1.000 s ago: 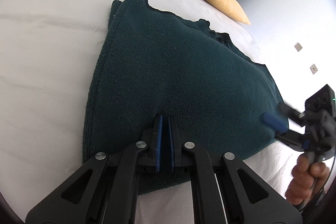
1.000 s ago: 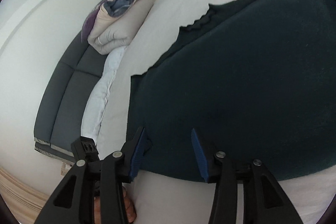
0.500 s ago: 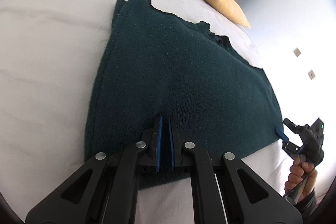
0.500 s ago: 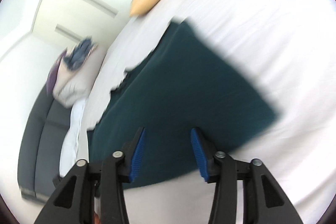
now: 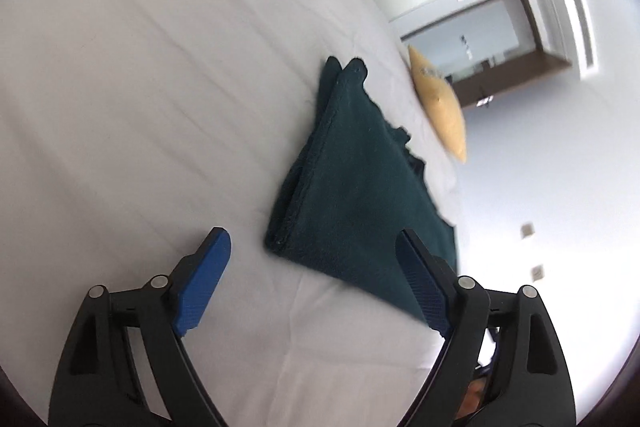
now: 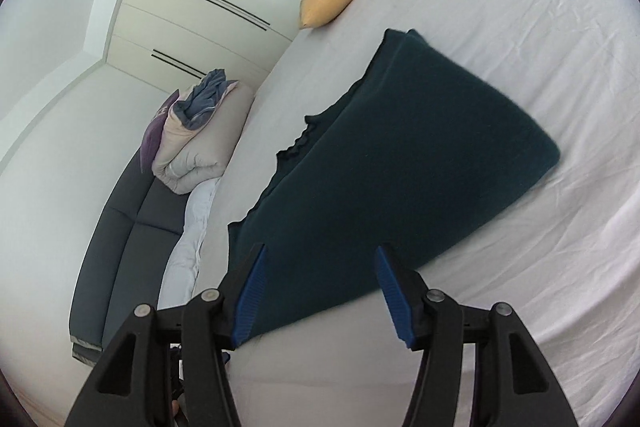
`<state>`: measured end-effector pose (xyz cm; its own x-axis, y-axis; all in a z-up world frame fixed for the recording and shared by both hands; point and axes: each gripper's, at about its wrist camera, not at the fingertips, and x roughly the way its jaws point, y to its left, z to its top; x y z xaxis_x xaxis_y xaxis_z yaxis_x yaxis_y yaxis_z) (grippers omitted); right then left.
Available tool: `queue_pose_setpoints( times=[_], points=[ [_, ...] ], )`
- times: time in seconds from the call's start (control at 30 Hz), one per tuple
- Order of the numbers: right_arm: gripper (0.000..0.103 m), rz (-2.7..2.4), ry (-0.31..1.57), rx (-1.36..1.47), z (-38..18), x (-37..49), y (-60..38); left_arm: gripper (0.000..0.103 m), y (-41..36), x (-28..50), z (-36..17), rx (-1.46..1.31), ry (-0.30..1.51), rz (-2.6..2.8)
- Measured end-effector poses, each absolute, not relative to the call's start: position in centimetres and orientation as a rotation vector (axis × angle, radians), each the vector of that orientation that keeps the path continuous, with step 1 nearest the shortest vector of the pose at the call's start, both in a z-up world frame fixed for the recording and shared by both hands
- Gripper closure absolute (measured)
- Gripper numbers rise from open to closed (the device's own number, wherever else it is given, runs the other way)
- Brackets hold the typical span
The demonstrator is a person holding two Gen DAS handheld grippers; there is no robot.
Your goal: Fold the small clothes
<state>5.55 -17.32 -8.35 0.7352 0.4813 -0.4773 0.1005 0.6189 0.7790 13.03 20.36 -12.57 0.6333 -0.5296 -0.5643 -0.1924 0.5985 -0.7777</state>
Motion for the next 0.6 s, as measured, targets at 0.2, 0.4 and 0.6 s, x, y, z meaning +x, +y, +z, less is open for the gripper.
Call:
queue_pose_setpoints(
  times=[0.2,0.4,0.6],
  points=[
    [0.044,0.289,0.742,0.866,-7.4,5.2,-16.3,0.019,20.3,17.4,-15.2,-1.06,1.088,-0.405],
    [0.044,0.299,0.745,0.864,-7.3,5.7,-16.1,0.019,21.4,20.8,-16.2,-1.09,1.185,-0.486],
    [0.044,0.333,0.785,0.805,-7.0,8.1,-14.1,0.051,21.8,22.5,-16.7,-1.092,1.199,-0.492]
  ],
)
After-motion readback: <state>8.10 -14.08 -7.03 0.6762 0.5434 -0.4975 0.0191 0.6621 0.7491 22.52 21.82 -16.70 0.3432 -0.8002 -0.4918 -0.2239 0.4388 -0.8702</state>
